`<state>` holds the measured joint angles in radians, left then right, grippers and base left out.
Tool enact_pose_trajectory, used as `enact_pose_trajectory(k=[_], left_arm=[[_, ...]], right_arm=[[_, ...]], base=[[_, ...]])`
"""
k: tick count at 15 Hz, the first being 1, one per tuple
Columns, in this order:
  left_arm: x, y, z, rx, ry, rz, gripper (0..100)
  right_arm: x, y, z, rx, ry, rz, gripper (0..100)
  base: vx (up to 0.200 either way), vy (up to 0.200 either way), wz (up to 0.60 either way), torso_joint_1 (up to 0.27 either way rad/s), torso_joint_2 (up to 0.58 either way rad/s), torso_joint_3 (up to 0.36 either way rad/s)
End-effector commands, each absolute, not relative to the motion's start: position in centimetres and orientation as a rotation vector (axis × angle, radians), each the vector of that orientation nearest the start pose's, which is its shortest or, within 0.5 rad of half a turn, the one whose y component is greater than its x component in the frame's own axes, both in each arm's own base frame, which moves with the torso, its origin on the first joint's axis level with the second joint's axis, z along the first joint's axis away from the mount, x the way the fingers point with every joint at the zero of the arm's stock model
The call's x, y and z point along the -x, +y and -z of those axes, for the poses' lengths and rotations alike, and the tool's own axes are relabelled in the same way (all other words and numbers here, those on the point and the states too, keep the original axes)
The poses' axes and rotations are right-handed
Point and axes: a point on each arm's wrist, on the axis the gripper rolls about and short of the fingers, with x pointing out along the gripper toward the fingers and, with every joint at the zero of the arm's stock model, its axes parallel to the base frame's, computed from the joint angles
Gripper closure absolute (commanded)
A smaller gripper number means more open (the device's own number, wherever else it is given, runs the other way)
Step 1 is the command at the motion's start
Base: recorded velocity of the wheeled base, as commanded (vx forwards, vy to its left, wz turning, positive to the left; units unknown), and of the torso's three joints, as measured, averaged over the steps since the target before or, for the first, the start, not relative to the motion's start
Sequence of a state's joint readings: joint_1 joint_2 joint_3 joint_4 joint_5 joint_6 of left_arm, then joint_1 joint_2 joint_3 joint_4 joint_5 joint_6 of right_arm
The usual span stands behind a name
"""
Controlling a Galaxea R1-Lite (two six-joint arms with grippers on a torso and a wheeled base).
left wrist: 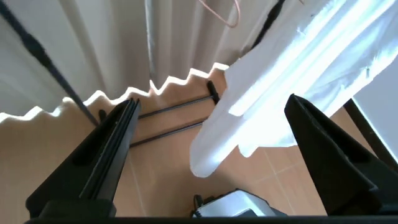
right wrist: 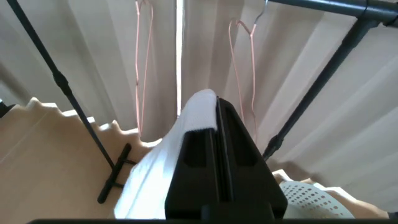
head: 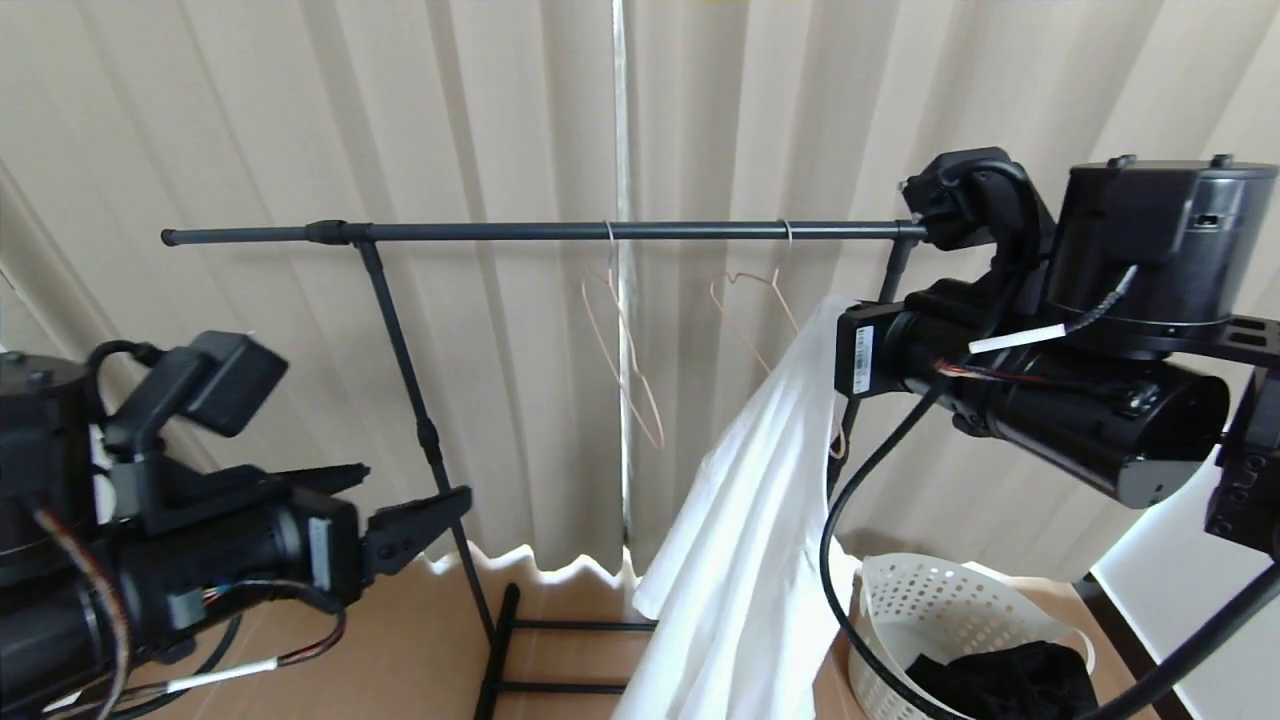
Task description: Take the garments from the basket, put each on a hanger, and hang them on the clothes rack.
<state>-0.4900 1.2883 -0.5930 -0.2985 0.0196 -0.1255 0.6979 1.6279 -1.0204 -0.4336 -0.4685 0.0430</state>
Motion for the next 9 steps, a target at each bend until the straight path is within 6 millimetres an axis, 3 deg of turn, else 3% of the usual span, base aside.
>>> enact_pose_trajectory(k=[1,2,3,7,9], left_arm=[[-20.2,-13.7,-18.1,-0.013,0.504,0.503,0],[-20.2,-13.7,-18.1,-0.013,0.504,0.503,0],[-20.9,-16.0,-17.7,-0.036,0.514,0.504,0],[-21.6,-22.2,-16.1,0.044,0.618,0.554,0],[-22.3,-23.8,-15.7,0.024,0.613,0.536,0]], right_arm=[[-24.7,21.0,-22.7,0.086,0.183,-0.21,100],[-24.7,21.0,-22.7,0.086,0.183,-0.21,100],[-24.8,21.1,-22.8,0.077,0.171,-0.212,100],[-24.7,21.1,-22.8,0.073,0.164,-0.21,100],[-24.2,21.4,-22.6,0.078,0.167,-0.226,100]], base=[[0.0,0.0,0.0,0.0,0.0,0.0],[0.0,0.0,0.0,0.0,0.0,0.0],[0.0,0.0,0.0,0.0,0.0,0.0],[0.0,0.0,0.0,0.0,0.0,0.0],[0.0,0.0,0.0,0.0,0.0,0.0]])
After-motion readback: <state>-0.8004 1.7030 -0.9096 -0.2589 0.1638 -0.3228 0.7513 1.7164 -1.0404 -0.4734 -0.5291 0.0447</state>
